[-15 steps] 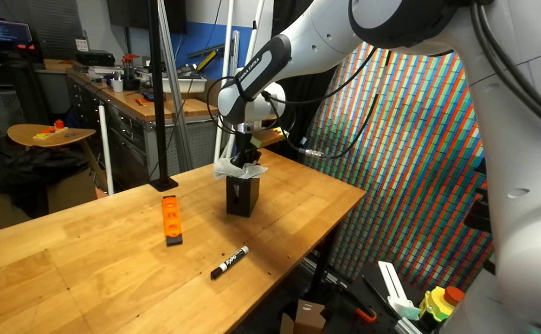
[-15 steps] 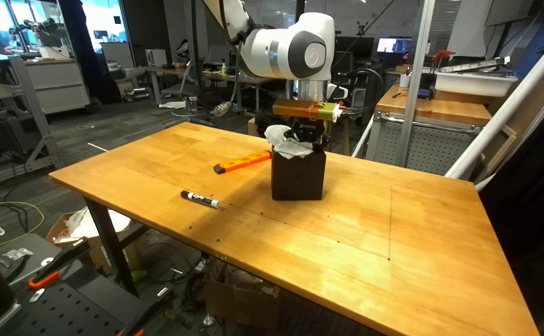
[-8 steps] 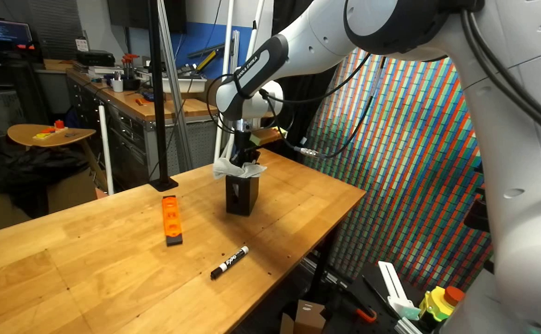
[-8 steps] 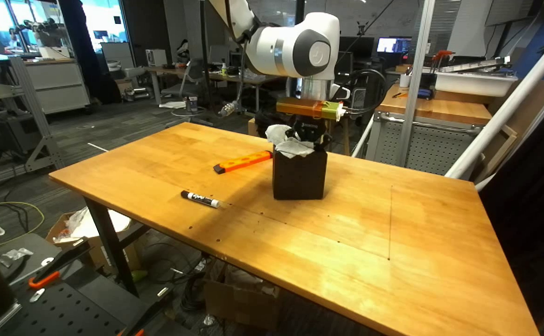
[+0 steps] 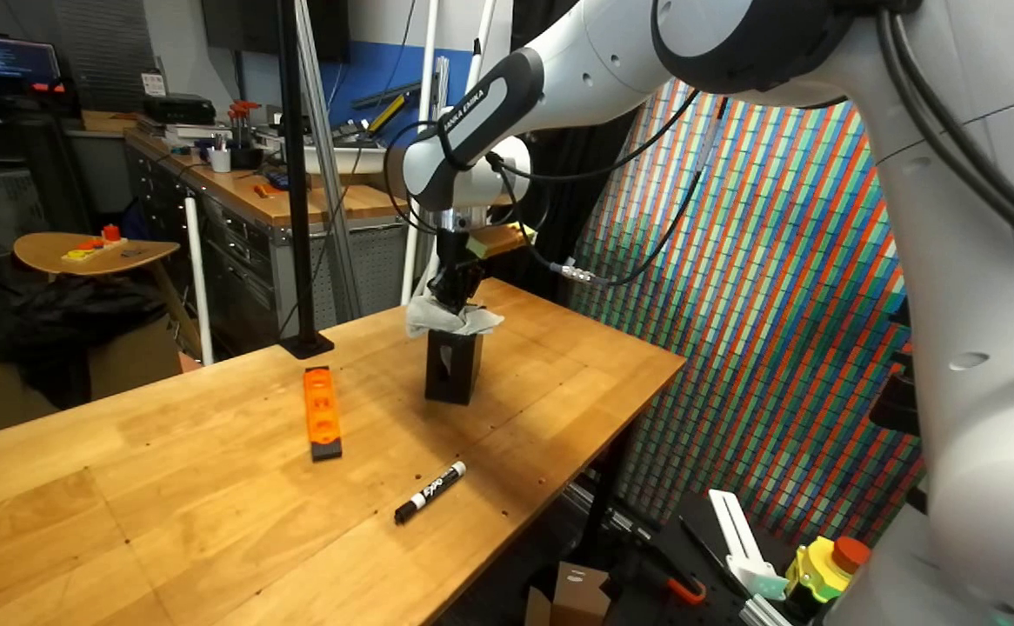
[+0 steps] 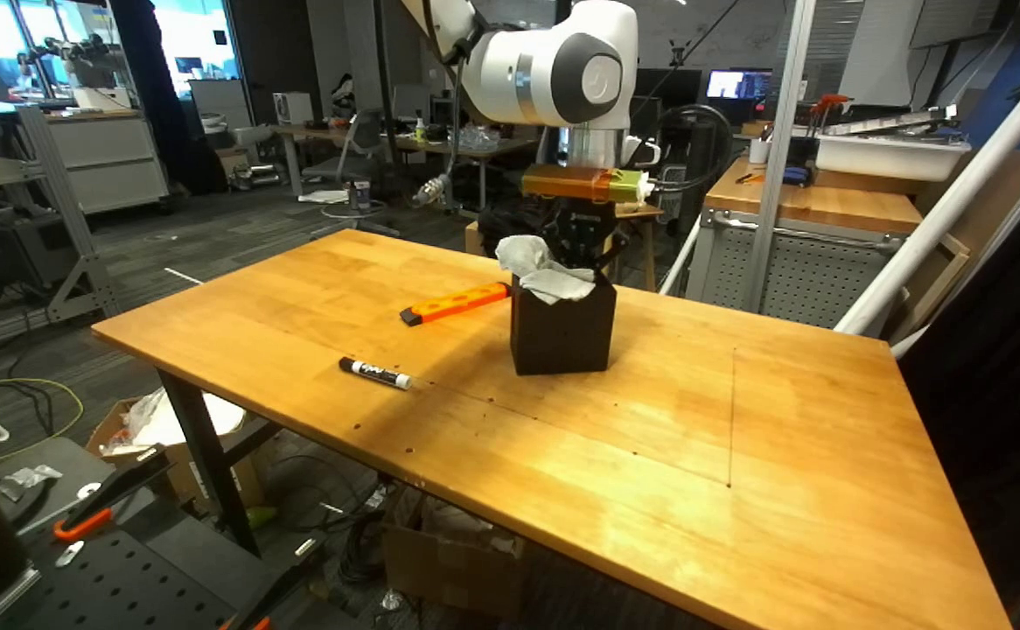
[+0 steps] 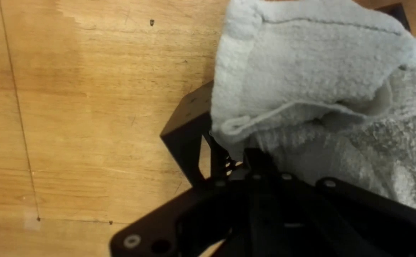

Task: Push the box to the right, then pick the cloth and shove it in the box

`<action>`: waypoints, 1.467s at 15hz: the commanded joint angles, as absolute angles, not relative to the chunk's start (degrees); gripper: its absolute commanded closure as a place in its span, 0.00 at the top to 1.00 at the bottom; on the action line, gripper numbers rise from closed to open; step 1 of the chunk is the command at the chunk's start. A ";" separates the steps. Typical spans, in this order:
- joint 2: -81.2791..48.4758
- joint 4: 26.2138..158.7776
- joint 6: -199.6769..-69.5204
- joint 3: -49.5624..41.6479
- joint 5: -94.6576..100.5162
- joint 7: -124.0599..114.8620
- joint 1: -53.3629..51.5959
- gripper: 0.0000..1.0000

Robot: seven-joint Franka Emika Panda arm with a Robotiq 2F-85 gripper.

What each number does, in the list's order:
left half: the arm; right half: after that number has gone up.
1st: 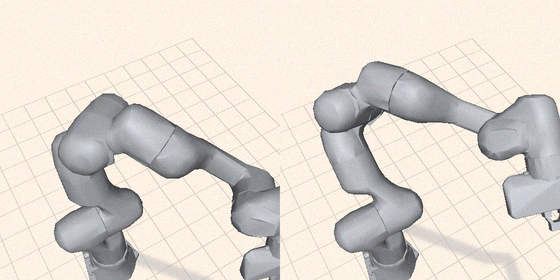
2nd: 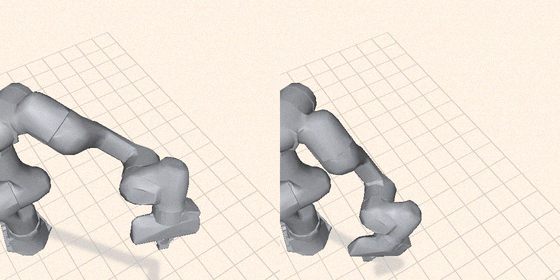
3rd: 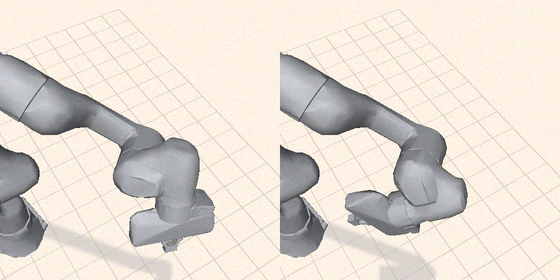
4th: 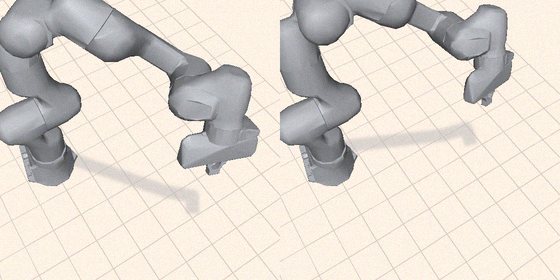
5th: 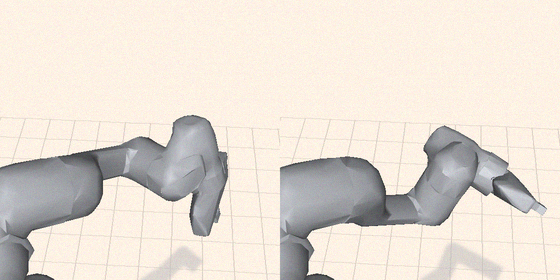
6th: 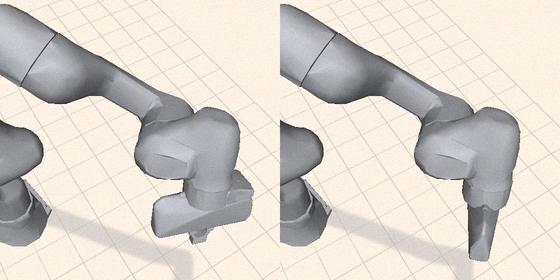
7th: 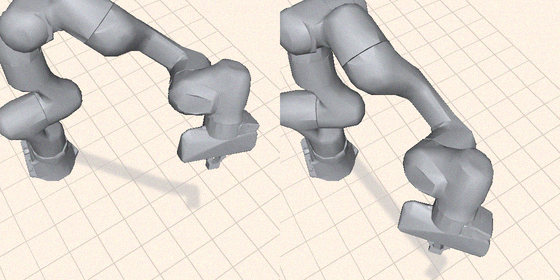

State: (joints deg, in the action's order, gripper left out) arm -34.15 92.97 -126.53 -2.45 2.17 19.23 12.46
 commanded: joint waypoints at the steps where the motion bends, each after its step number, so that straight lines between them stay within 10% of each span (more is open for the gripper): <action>1: -31.29 93.61 -127.14 -2.79 4.89 19.71 10.70 0.00; 22: -27.48 97.35 -130.96 0.60 12.76 26.39 4.23 0.00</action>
